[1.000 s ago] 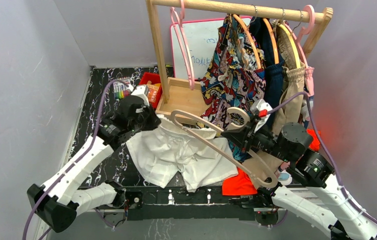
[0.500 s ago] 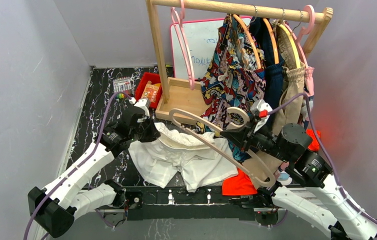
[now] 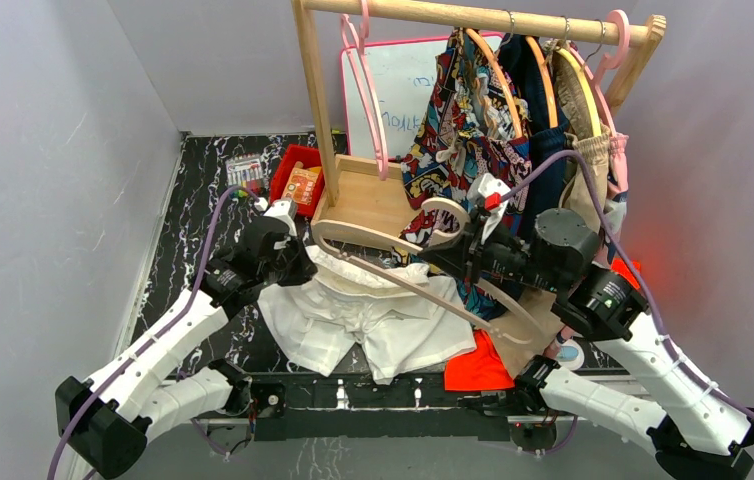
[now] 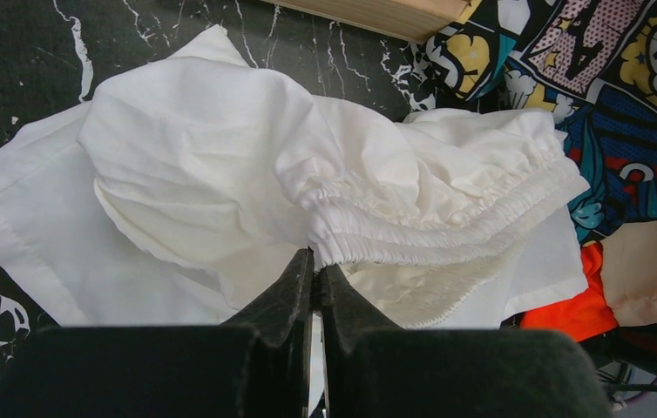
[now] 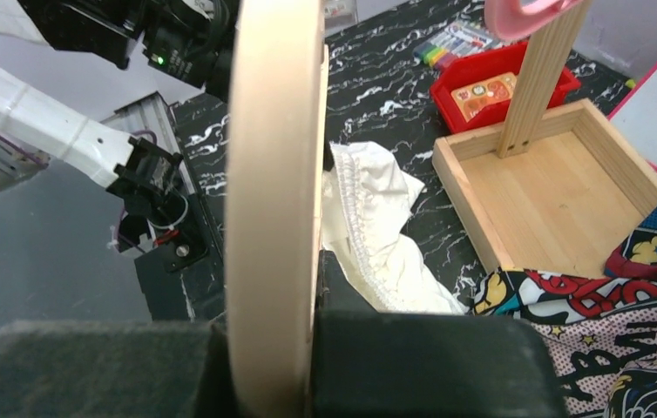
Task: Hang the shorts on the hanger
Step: Hang the shorts on the hanger.
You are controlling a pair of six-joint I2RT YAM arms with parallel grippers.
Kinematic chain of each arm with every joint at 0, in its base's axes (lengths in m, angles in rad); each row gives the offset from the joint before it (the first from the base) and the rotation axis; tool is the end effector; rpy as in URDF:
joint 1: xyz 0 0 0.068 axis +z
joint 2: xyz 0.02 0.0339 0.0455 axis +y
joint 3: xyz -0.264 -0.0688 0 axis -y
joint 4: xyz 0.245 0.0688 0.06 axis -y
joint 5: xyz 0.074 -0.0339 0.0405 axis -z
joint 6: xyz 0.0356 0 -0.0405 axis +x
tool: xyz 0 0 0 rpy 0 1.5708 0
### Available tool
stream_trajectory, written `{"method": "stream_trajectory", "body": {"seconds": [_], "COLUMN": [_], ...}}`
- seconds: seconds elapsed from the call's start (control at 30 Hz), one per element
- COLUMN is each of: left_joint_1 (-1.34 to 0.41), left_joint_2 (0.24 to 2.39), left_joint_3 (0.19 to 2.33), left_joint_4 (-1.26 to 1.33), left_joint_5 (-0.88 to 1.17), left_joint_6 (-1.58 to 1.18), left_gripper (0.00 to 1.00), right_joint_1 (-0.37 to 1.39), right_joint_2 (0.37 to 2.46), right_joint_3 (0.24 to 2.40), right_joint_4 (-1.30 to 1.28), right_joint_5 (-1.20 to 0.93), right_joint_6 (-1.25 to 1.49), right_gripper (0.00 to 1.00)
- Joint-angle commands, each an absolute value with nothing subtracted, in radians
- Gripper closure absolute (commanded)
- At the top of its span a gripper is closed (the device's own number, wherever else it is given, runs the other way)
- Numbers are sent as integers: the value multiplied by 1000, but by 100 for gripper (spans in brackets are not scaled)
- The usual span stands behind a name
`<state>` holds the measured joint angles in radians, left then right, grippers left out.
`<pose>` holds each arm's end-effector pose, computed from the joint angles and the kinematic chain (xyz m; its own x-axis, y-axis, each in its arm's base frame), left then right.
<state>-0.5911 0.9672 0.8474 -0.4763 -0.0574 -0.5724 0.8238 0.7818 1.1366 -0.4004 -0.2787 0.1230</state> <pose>0.1765 -0.1160 0.2996 -0.6719 -0.2003 -0.7131 0.1820 0.8885 -0.4212 0.0945 0.1165 0.4359 -0.1402 0.0222 -0.9899 -0.8816 0.4523 0.1350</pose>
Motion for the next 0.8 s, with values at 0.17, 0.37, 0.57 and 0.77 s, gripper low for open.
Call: {"method": "stream_trajectory", "body": {"seconds": [0.17, 0.37, 0.57, 0.77], "left_joint_1": [-588, -588, -588, -588], "left_joint_2": [933, 948, 957, 948], "left_joint_3": [790, 805, 832, 853], "left_joint_4": [-477, -479, -488, -506], "left_joint_5": [-127, -127, -126, -126], "left_joint_6": [-572, -565, -557, -548], "left_gripper": [100, 100, 100, 100], "right_joint_1": [821, 821, 821, 821], "right_joint_2": [728, 702, 715, 720], "right_joint_3": [1015, 966, 965, 918], "right_joint_4": [-404, -396, -393, -306], "right_joint_5": [-208, -238, -313, -335], "right_joint_6": [54, 54, 50, 86], "right_gripper": [100, 100, 100, 100]}}
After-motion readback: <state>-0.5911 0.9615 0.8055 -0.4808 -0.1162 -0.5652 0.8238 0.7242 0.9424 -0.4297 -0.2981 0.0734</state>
